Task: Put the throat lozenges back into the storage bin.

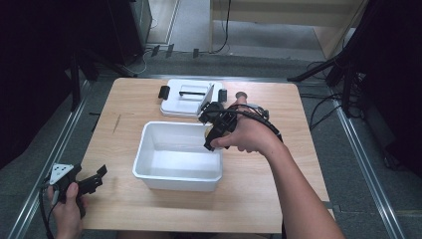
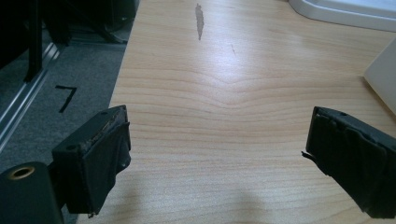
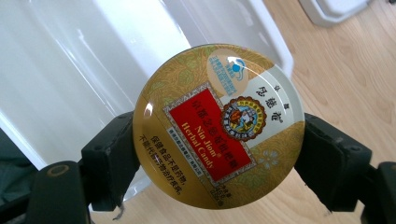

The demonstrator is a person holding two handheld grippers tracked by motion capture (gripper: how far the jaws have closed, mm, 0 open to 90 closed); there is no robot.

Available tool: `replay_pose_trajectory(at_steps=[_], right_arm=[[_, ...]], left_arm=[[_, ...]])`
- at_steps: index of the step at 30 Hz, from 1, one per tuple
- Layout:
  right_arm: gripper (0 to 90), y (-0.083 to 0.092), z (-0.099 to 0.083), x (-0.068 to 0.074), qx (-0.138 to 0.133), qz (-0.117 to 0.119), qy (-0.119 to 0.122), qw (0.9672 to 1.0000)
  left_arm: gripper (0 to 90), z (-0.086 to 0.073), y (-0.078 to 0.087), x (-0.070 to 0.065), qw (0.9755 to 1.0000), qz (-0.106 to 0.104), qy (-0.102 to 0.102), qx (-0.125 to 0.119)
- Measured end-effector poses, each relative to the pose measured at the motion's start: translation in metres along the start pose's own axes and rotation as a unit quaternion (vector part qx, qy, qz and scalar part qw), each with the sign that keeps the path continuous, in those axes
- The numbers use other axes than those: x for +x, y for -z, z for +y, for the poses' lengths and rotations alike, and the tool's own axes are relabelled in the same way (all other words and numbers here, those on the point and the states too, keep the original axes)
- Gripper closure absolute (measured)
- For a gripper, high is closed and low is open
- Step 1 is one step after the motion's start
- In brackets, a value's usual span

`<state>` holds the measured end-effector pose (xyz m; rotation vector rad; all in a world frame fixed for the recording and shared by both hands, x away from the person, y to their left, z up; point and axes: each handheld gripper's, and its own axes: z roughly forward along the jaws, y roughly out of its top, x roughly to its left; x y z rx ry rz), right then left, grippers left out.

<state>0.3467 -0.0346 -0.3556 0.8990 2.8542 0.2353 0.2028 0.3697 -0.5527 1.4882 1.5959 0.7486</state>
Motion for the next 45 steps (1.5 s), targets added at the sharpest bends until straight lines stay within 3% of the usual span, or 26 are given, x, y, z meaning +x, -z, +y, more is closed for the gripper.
replay_pose_trajectory(at_steps=[5,18,26,29,34,35,36,45], right_arm=[[20.3,-0.008,0.004,0.007,-0.004,0.000,0.042,0.9991],[20.3,-0.017,0.010,0.016,-0.011,0.003,0.092,0.9957],[20.3,-0.026,0.006,0.020,-0.022,0.009,0.160,0.9867],[20.3,-0.030,0.005,0.023,-0.019,0.011,0.176,0.9842],[20.3,-0.037,0.001,0.025,-0.018,0.010,0.211,0.9772],[20.3,-0.038,0.000,0.026,-0.013,0.008,0.209,0.9777],[20.3,-0.041,0.000,0.026,-0.017,0.008,0.219,0.9755],[20.3,-0.056,-0.001,0.025,-0.010,0.008,0.227,0.9738]], left_arm=[[7.3,0.000,0.000,0.000,1.0000,0.000,0.002,0.000],[7.3,0.000,0.000,0.001,1.0000,-0.001,0.003,0.002],[7.3,0.000,0.000,0.001,1.0000,-0.002,0.005,0.004],[7.3,0.000,-0.001,0.001,1.0000,-0.002,0.005,0.005],[7.3,0.000,-0.001,0.001,1.0000,-0.003,0.006,0.004],[7.3,0.000,-0.001,0.001,1.0000,-0.003,0.005,0.005],[7.3,0.000,-0.001,0.001,1.0000,-0.004,0.006,0.005],[7.8,0.000,0.000,0.001,1.0000,-0.004,0.006,0.006]])
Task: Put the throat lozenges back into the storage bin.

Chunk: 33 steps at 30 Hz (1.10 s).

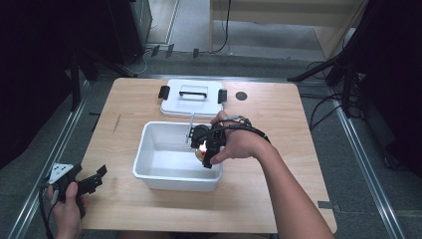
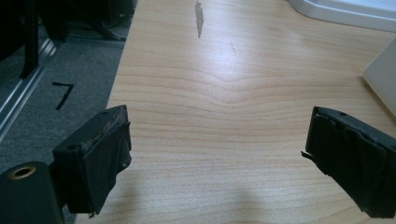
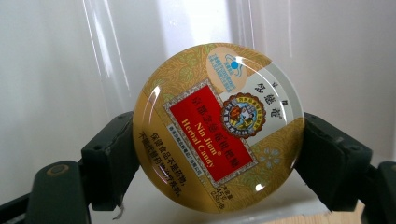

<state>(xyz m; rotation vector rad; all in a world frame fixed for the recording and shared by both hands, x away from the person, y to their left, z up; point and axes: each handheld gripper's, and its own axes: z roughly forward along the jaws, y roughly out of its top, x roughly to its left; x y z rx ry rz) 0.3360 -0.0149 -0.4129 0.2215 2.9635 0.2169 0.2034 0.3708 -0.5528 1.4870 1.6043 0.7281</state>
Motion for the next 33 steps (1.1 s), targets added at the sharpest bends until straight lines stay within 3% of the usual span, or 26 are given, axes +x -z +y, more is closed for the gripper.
replay_pose_trajectory(at_steps=[14,33], right_arm=[[20.2,-0.030,0.005,0.005,0.043,-0.002,0.005,0.9991],[17.4,-0.030,0.006,0.005,0.050,0.001,0.004,0.9987]], left_arm=[[7.7,0.000,0.000,0.000,1.0000,-0.002,-0.002,0.002],[7.7,0.000,-0.001,0.000,1.0000,-0.003,-0.001,0.002]])
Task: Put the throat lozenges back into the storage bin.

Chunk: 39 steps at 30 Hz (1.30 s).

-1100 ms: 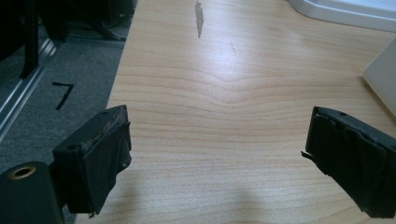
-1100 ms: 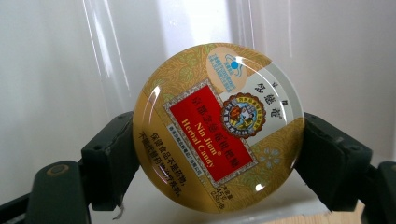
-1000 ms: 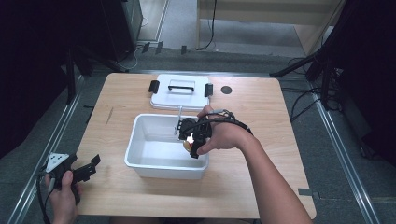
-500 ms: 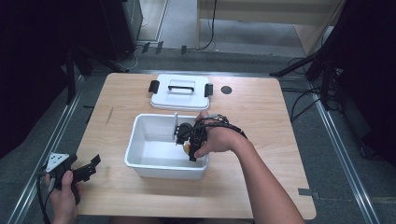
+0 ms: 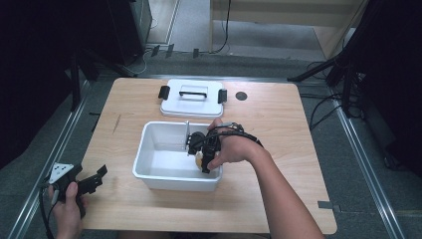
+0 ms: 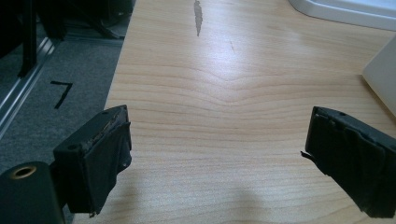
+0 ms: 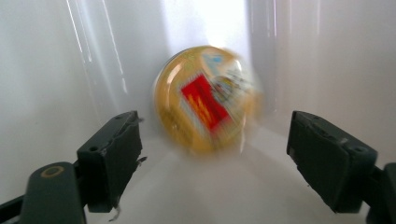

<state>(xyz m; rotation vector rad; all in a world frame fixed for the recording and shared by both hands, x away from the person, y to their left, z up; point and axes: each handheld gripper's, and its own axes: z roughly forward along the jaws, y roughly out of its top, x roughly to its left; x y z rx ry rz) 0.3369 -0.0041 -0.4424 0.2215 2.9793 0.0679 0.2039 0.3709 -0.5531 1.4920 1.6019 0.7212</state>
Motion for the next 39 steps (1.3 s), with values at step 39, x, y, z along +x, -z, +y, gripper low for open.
replay_pose_trajectory(at_steps=[39], right_arm=[[24.8,0.101,-0.048,-0.004,-0.082,-0.040,-0.072,0.9932]], left_arm=[[7.7,0.000,0.001,0.000,1.0000,-0.004,0.004,0.001]])
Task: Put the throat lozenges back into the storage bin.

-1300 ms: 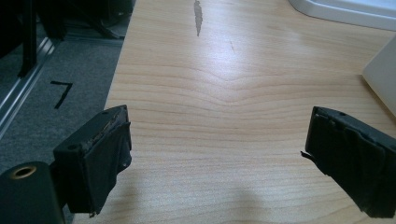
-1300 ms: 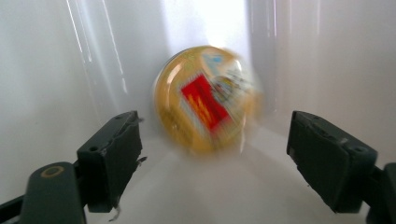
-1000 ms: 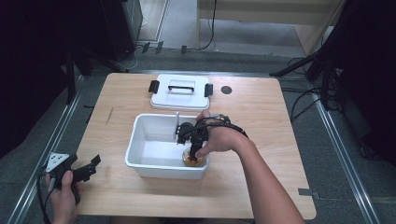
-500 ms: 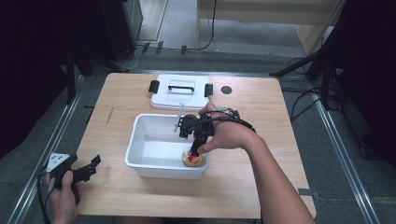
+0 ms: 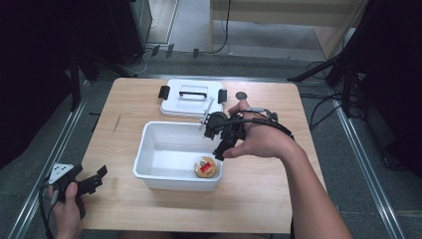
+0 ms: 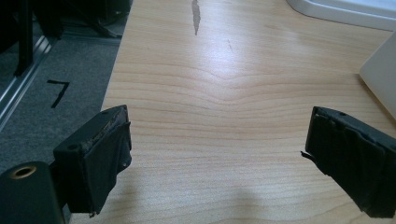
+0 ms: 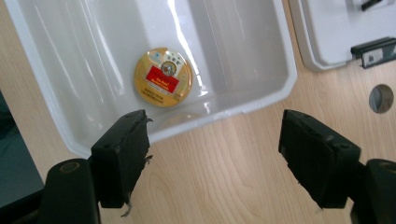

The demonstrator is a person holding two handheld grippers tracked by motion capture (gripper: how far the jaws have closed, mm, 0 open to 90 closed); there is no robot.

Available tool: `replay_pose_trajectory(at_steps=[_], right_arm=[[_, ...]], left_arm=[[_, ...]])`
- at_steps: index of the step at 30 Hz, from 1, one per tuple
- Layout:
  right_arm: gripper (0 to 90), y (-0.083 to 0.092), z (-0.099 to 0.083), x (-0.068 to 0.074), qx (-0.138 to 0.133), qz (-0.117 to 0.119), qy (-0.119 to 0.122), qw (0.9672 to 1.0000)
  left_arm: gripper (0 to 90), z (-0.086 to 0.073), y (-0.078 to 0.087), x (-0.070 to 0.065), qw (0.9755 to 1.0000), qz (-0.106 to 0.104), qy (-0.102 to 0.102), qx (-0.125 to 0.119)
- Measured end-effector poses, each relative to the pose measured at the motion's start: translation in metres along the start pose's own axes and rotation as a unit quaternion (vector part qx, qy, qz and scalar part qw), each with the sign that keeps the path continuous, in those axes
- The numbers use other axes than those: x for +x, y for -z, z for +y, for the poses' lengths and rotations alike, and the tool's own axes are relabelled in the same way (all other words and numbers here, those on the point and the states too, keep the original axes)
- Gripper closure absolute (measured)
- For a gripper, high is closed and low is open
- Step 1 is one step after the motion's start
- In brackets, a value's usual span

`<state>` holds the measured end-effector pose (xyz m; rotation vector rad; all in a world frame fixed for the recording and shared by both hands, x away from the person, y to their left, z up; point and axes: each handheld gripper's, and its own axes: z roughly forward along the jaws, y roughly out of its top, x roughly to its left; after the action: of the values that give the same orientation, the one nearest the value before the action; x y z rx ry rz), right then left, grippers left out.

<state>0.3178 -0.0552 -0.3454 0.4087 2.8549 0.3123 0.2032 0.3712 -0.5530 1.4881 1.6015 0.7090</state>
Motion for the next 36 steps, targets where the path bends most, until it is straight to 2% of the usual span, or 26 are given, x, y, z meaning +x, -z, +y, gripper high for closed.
replay_pose_trajectory(at_steps=[8,14,23,30,33,36], right_arm=[[24.7,0.000,-0.028,-0.008,0.007,-0.001,-0.029,0.9995],[24.3,-0.014,-0.052,-0.011,0.021,0.004,-0.052,0.9984],[24.0,-0.032,-0.082,-0.015,0.022,0.008,-0.086,0.9960],[21.5,-0.047,-0.108,-0.017,0.025,0.005,-0.120,0.9925],[16.5,-0.053,-0.119,-0.017,0.029,0.000,-0.132,0.9909],[13.1,-0.059,-0.131,-0.017,0.032,-0.010,-0.151,0.9879]], left_arm=[[7.8,0.000,0.000,0.000,1.0000,0.000,-0.001,0.000],[7.7,0.000,0.000,0.000,1.0000,-0.001,0.000,0.000],[7.8,0.000,0.000,0.000,1.0000,-0.003,-0.001,0.002],[7.7,0.000,0.001,0.000,1.0000,-0.004,0.000,0.002],[7.7,0.000,0.000,0.000,1.0000,-0.004,0.000,0.002],[7.7,0.000,0.000,0.000,1.0000,-0.004,-0.002,0.002]])
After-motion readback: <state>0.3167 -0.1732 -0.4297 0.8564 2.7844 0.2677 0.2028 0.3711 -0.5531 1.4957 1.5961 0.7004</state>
